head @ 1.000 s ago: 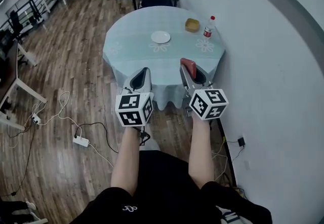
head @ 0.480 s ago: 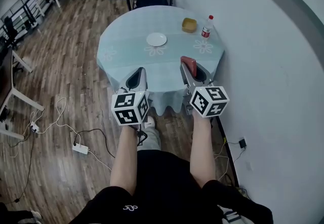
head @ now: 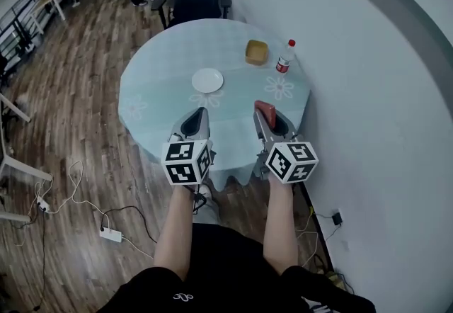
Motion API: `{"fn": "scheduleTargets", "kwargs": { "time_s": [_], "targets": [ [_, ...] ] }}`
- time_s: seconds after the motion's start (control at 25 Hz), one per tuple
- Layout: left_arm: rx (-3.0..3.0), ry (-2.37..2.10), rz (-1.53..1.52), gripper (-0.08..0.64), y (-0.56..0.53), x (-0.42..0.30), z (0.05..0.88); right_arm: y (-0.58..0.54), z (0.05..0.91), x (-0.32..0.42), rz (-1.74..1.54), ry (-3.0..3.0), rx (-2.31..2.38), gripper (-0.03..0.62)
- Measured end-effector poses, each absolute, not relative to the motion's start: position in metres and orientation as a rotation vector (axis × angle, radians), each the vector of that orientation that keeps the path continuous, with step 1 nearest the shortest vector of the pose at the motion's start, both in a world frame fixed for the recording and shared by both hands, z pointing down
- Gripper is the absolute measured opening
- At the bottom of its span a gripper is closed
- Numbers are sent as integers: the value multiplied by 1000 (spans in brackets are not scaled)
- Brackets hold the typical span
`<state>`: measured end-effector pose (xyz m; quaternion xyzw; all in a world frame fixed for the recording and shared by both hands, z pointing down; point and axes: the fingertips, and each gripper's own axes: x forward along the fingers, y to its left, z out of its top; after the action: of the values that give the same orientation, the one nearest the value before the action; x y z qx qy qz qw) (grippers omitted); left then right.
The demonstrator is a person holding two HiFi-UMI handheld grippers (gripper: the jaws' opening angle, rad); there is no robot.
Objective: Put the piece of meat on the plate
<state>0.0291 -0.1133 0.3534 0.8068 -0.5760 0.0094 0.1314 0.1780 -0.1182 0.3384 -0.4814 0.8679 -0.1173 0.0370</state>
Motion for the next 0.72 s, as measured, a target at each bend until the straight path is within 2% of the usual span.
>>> {"fn": "scheduleTargets", "kwargs": {
  "time_s": [0.28,0.56,0.72],
  "targets": [
    [2329,-1562,160,-6,-213,12,408,-219,399,165,-559,2597,-1612,103],
    [2185,-1597,96,-6,-293,-53,436,-285,399,75,-519,2755,-1462,103],
    [2111,-1576,90,-6,-309,-63,463,-303,433,74,-617,2830,-1518,103]
  ]
}}
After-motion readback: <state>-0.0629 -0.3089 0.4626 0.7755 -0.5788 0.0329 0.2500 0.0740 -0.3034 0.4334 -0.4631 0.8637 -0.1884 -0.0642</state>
